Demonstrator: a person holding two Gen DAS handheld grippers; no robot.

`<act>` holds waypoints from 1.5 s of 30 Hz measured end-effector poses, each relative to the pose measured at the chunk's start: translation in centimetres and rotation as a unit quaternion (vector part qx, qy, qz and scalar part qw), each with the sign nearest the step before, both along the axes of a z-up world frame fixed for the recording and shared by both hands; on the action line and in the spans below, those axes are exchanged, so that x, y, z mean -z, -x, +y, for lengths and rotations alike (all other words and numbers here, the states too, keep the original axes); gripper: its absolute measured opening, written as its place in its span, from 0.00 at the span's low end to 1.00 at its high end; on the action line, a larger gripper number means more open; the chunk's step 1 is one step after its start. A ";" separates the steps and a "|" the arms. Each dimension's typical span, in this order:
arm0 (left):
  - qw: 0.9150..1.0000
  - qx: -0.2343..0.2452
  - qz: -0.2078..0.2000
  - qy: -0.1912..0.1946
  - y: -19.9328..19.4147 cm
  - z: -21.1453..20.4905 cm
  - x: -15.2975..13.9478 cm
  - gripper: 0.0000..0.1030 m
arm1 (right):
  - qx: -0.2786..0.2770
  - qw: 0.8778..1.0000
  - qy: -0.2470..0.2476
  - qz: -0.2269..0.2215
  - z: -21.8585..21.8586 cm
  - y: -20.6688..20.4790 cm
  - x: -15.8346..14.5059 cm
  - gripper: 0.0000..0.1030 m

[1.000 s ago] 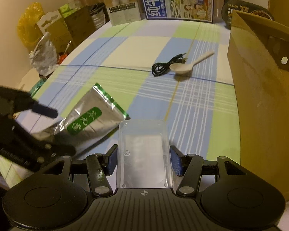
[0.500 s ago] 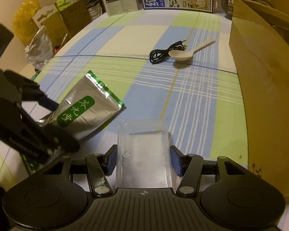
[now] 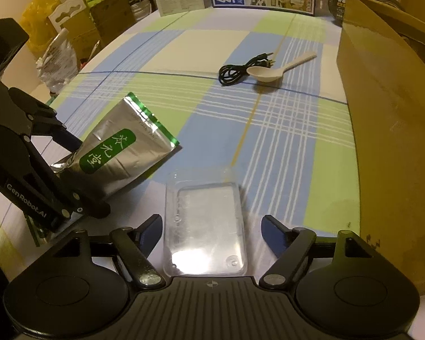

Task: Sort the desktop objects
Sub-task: 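Lift the silver tea bag with the left gripper while the right gripper holds the clear container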

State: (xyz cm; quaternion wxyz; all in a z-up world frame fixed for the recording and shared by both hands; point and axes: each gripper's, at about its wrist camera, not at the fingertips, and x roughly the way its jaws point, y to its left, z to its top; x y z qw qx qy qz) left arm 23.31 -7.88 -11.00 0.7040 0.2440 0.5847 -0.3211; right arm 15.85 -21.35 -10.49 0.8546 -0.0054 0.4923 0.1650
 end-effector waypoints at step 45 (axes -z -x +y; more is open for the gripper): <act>0.997 -0.072 -0.001 0.038 1.6 0.4 -1.9 0.43 | -0.004 0.998 0.027 -0.049 0.6 0.9 -1.2 0.52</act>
